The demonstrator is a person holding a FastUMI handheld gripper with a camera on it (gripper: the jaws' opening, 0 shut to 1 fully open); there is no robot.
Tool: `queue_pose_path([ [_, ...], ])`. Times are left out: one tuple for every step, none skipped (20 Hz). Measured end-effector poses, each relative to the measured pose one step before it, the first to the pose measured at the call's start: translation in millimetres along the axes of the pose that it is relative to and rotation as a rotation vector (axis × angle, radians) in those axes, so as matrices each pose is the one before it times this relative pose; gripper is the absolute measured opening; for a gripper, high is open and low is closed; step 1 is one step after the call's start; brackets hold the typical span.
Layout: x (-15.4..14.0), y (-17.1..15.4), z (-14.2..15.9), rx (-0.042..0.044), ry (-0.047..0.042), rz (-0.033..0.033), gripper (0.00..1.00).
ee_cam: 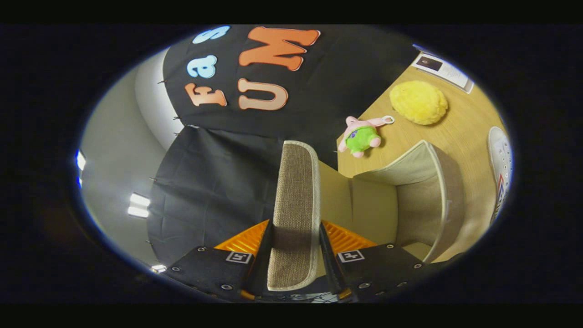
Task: Open the storage box then place both shoes into the box .Put the left shoe in first, then the right shoe, with the right side of both shoes facing outward in a uniform manner.
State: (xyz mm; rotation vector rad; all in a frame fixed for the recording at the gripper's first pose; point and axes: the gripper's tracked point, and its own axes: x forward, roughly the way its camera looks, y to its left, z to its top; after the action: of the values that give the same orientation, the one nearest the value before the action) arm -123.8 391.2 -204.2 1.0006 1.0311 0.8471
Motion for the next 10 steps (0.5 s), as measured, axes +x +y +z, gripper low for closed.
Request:
queue_pose_path([
  [7.70, 5.96, -1.25, -0.00321, 0.00577, -0.00228, 0.54],
  [8.15, 5.55, -3.78, -0.00246, 0.00701, -0.00234, 0.54],
  [9.93, 5.30, -2.39, -0.00144, 0.00625, -0.00282, 0.54],
  [7.80, 6.19, -3.82, -0.00139, 0.00675, 0.00004, 0.54],
  [9.40, 4.39, -4.47, 0.00173, 0.00679, -0.00331, 0.54],
  [8.08, 4.76, -3.88, 0.00123, 0.00595, -0.00179, 0.54],
  [10.54, 3.72, -2.23, 0.00128, 0.00479, -0.00669, 0.54],
  [8.36, 3.30, -3.15, -0.00435, 0.00311, -0.01033, 0.54],
  [8.72, 1.41, -2.99, -0.01036, -0.00249, -0.01647, 0.54],
  [5.99, 2.27, -2.85, -0.00956, -0.00187, -0.01408, 0.54],
])
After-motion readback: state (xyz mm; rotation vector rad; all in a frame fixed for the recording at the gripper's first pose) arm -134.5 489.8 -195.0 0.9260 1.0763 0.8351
